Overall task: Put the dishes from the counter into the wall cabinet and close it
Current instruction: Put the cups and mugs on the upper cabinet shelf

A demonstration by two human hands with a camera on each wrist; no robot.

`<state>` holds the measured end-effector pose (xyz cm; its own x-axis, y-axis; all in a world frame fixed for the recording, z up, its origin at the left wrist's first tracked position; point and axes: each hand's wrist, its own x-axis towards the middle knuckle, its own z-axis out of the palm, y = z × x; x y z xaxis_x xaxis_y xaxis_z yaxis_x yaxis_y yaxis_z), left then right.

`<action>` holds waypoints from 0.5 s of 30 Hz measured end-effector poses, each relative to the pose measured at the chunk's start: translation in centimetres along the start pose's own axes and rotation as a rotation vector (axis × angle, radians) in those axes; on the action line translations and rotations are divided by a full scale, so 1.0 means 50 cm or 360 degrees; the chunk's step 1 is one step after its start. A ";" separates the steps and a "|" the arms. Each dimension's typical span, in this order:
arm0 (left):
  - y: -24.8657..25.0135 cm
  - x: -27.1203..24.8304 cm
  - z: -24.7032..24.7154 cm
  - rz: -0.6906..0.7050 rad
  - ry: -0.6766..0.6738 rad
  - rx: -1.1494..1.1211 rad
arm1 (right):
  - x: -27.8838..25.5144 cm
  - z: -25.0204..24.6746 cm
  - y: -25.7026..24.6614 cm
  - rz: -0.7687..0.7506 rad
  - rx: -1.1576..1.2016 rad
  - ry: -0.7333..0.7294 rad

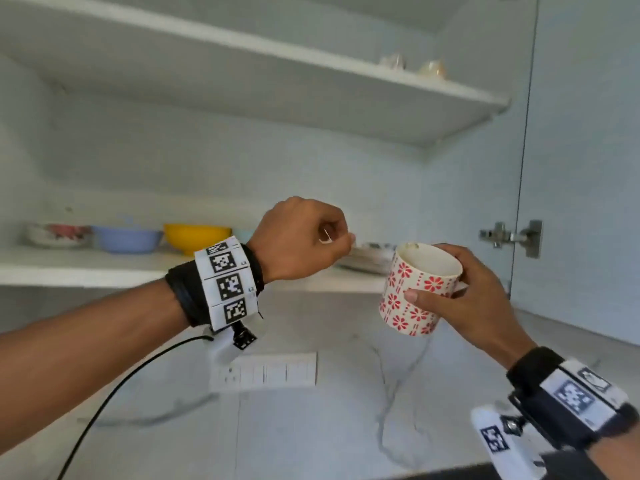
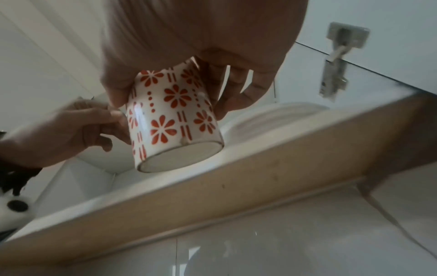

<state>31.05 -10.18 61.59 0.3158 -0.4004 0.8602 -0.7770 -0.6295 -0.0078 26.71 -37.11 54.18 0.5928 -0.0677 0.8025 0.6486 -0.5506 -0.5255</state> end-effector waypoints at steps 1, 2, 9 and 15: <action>-0.012 0.025 -0.024 0.0030 0.0032 0.0069 | 0.032 -0.005 -0.018 -0.0031 0.0014 0.0025; -0.022 0.046 -0.043 0.0070 0.0051 0.0149 | 0.057 -0.009 -0.033 -0.0046 0.0027 0.0046; -0.100 0.235 -0.141 0.0248 0.0424 0.0569 | 0.249 -0.037 -0.114 -0.0174 0.0201 0.0248; -0.168 0.383 -0.174 0.0147 0.0593 0.0777 | 0.433 -0.058 -0.169 -0.0284 0.0369 0.0403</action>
<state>38.90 -6.74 82.58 -0.0209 -0.2640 0.9643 -0.4252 -0.8706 -0.2476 32.68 -36.37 76.80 0.3427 -0.2071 0.9163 0.8390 -0.3713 -0.3977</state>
